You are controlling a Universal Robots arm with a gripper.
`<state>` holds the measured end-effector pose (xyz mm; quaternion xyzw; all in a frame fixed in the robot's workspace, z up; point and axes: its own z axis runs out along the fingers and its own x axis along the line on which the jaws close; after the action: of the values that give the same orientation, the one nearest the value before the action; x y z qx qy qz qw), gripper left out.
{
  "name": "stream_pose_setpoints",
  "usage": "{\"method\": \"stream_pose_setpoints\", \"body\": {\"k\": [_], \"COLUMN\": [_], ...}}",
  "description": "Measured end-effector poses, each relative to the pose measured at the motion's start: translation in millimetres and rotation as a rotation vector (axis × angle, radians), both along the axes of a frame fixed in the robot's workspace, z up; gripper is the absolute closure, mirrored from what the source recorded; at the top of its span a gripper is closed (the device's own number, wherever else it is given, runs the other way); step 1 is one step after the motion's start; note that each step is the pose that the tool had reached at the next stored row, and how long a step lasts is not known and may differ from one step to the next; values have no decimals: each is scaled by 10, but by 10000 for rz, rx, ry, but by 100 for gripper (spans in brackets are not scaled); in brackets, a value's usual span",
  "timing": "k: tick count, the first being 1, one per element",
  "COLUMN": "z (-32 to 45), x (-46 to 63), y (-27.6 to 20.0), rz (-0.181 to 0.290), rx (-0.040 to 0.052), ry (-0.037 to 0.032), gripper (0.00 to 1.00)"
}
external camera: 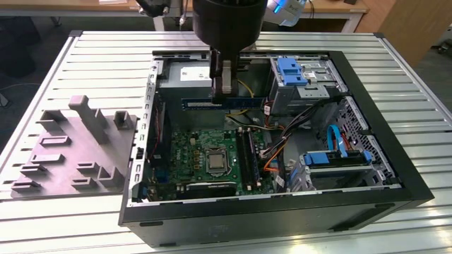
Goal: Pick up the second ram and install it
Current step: 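Pick up the second ram and move it above second insertion slot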
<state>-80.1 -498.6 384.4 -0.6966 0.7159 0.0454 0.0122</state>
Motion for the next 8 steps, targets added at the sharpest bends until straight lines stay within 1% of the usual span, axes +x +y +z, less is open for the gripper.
{"method": "stream_pose_setpoints", "body": {"k": [3, 8], "z": [-16, -85], "x": [6, 13], "y": [0, 0], "rz": [0, -1], "rx": [-1, -2], "ry": [0, 0], "gripper": [88, 88]}}
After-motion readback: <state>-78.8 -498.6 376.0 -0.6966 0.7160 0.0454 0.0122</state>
